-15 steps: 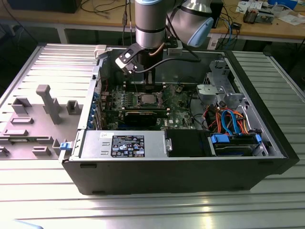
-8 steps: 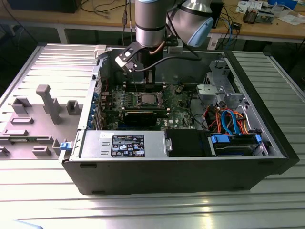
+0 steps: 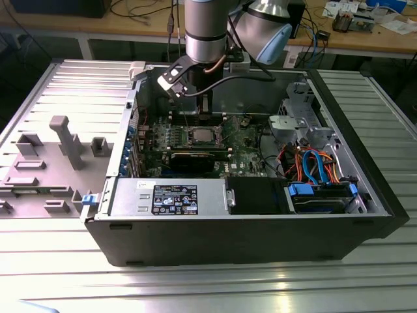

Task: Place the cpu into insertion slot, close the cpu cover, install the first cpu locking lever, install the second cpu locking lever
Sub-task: 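Close the cpu cover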

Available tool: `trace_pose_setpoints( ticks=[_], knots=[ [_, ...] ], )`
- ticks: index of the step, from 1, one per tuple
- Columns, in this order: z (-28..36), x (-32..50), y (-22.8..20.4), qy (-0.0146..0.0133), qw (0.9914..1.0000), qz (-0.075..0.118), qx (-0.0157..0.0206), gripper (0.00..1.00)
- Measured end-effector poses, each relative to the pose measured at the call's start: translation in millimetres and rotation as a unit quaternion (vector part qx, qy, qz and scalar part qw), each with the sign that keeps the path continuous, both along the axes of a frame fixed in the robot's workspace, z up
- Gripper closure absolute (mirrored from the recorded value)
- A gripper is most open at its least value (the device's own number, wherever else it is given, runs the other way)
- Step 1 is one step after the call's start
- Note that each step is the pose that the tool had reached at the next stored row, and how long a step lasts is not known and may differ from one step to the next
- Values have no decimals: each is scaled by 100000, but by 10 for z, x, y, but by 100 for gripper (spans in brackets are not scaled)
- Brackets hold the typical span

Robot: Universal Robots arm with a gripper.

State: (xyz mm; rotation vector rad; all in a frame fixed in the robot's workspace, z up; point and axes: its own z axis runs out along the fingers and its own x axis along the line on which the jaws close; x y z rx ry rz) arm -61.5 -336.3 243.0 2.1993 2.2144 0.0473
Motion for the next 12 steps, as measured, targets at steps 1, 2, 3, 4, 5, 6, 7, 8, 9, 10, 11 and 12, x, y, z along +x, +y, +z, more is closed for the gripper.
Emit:
trace_pose_setpoints(
  ticks=[1, 2, 3, 4, 5, 6, 7, 8, 9, 10, 11, 12],
  knots=[
    [2, 0, 0, 3, 100000, 0, -1, 89],
    [4, 0, 0, 3, 100000, 1, -2, 89],
    [4, 0, 0, 1, 100000, 2, -1, 89],
    [5, 0, 0, 4, 100000, 2, -2, 89],
    [5, 0, 0, 3, 100000, 2, 1, 89],
    [5, 0, 0, 2, 100000, 1, 2, 89],
    [5, 0, 0, 2, 100000, 0, 2, 89],
    [5, 0, 0, 0, 100000, 0, 5, 89],
    [8, 0, 0, 6, 100000, 1, 0, 89],
    [11, 0, 0, 4, 100000, 0, 1, 89],
    [12, 0, 0, 0, 100000, 1, 9, 89],
    [12, 0, 0, 2, 100000, 1, 9, 89]
  ],
)
